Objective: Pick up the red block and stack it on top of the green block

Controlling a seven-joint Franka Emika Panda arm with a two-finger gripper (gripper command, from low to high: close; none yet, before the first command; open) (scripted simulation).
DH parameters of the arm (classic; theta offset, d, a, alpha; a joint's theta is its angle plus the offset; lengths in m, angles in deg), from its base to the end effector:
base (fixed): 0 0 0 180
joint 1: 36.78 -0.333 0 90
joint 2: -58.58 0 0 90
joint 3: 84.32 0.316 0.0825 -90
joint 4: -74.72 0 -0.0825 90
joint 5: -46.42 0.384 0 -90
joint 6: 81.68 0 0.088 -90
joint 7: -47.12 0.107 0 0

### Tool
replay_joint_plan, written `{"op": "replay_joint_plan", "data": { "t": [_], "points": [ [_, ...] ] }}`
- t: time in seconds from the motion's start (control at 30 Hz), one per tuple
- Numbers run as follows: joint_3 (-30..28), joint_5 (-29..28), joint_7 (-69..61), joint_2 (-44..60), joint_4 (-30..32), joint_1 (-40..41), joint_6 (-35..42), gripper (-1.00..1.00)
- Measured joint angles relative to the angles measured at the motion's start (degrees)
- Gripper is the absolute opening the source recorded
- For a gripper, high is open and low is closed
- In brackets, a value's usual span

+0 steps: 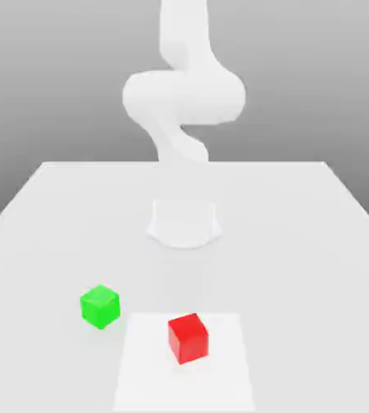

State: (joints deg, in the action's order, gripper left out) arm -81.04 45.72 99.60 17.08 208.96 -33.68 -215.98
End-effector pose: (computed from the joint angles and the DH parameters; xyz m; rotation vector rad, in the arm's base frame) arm 0.3771 0.0082 0.6662 -2.4360 1.1881 -0.9534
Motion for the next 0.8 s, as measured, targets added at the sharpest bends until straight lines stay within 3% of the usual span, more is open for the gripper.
{"op": "replay_joint_plan", "data": {
  "t": [0.3,0.57,0.8],
  "points": [
    [9.9,-3.3,24.7,16.1,8.9,9.7,-9.2,0.00],
    [14.5,-5.6,45.9,30.2,16.7,14.9,-17.1,0.00],
    [15.6,-1.5,59.8,41.2,23.4,15.3,-24.3,0.00]
  ]
}}
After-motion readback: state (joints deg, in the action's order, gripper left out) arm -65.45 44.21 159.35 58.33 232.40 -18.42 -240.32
